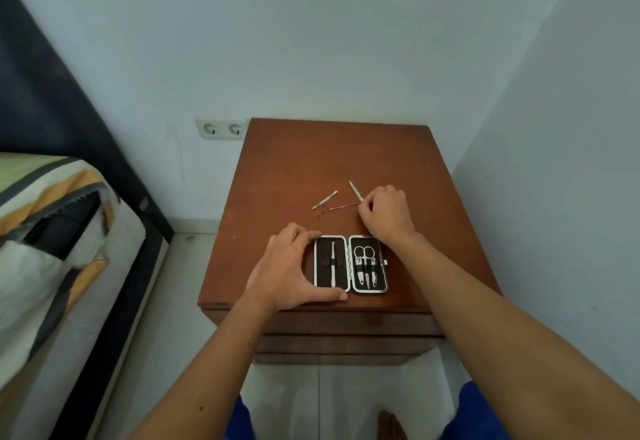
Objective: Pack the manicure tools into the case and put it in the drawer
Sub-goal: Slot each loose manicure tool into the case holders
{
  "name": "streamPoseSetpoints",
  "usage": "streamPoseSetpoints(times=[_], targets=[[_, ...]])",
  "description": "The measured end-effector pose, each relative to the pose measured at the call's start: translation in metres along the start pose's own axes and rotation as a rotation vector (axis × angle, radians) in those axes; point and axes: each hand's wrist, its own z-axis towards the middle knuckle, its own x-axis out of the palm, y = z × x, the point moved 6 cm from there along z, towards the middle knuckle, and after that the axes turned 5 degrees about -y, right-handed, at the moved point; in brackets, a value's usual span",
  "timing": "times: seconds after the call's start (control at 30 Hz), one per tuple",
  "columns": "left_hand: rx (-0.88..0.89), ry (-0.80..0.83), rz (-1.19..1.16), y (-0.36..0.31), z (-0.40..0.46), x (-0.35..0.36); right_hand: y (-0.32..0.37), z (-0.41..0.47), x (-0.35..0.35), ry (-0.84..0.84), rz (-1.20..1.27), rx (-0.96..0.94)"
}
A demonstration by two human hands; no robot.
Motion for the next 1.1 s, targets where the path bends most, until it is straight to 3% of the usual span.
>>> streamPoseSetpoints(times=[0.2, 0.5, 0.67, 0.93, 1.1], targets=[[-0.001, -0.001, -0.001, 0.000, -0.001, 0.000, -0.012, 0.000, -0.008, -0.097, 0.202, 0.082], [0.012, -0.011, -0.006, 0.001, 0.000, 0.001, -0.013, 0.011, -0.006, 0.004, 0.181, 0.177], [0.011, -0.004, -0.007, 0.001, 0.000, 0.000, 0.002, 0.009, 0.002, 0.036, 0.001, 0.056], [0.015, -0.017, -0.013, 0.000, 0.000, -0.001, 0.000, 0.019, -0.003, -0.004, 0.109, 0.045], [0.011, -0.012, -0.013, 0.000, 0.000, -0.001, 0.012, 0.027, 0.001, 0.108, 0.080, -0.068]])
